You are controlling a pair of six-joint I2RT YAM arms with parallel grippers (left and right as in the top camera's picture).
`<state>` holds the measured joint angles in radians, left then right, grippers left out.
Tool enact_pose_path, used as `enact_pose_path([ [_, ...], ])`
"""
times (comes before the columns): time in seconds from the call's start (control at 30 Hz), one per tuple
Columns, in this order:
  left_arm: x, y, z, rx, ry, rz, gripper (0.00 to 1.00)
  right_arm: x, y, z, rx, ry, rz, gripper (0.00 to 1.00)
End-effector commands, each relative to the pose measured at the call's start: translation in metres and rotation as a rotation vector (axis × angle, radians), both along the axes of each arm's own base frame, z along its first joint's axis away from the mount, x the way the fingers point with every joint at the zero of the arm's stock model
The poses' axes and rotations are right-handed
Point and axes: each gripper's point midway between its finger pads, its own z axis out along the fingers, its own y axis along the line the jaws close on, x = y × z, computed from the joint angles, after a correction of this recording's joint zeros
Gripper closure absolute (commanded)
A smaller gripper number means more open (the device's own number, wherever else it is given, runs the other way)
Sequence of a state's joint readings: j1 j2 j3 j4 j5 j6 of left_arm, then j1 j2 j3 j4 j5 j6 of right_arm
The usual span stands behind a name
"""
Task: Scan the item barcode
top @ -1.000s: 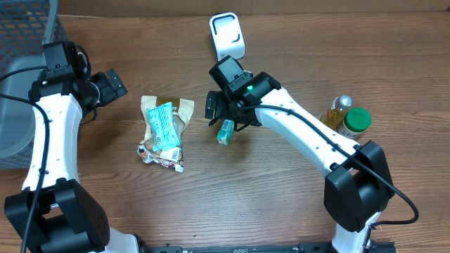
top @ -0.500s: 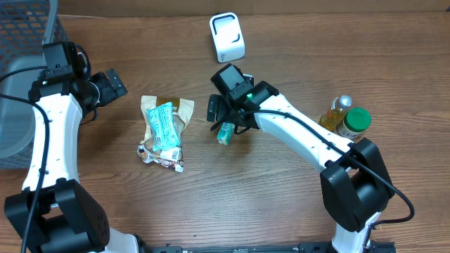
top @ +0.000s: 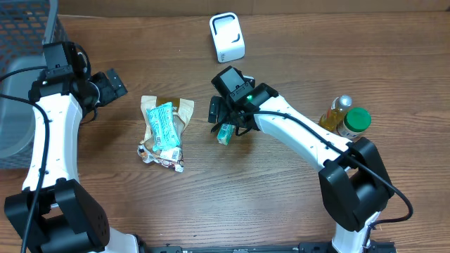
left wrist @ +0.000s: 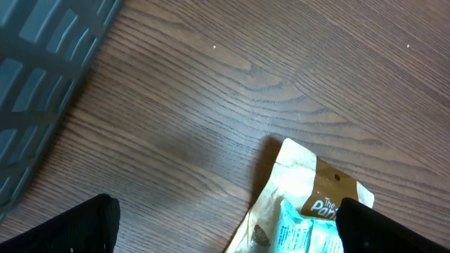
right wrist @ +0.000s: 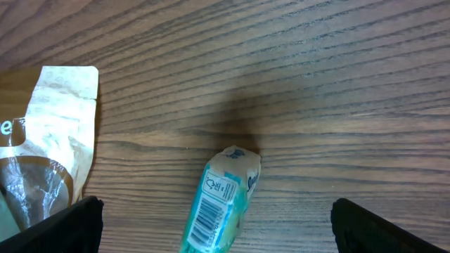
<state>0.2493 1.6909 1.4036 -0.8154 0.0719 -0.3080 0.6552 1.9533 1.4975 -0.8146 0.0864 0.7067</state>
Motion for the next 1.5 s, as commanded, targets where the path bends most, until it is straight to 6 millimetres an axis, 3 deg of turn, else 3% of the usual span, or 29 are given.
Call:
enact_pose_path([
  [0.0, 0.0048, -0.0007, 0.0061, -0.004, -0.018, 0.001, 0.00, 0.0016, -0.0026, -0.0095, -0.021, 0.003, -0.011, 0.00],
  [0.2, 0.0048, -0.0007, 0.0061, -0.004, -0.018, 0.001, 0.00, 0.0018, -0.0025, -0.0188, -0.032, 0.016, -0.010, 0.00],
  [0.67, 0.0048, -0.0007, 0.0061, -0.004, -0.018, 0.001, 0.00, 0.0020, -0.0024, -0.0187, -0.031, 0.016, -0.010, 0.00],
  [1.47, 0.0048, -0.0007, 0.0061, -0.004, -0.018, 0.001, 0.01, 0.0012, -0.0031, -0.0193, -0.034, 0.019, -0.010, 0.11],
])
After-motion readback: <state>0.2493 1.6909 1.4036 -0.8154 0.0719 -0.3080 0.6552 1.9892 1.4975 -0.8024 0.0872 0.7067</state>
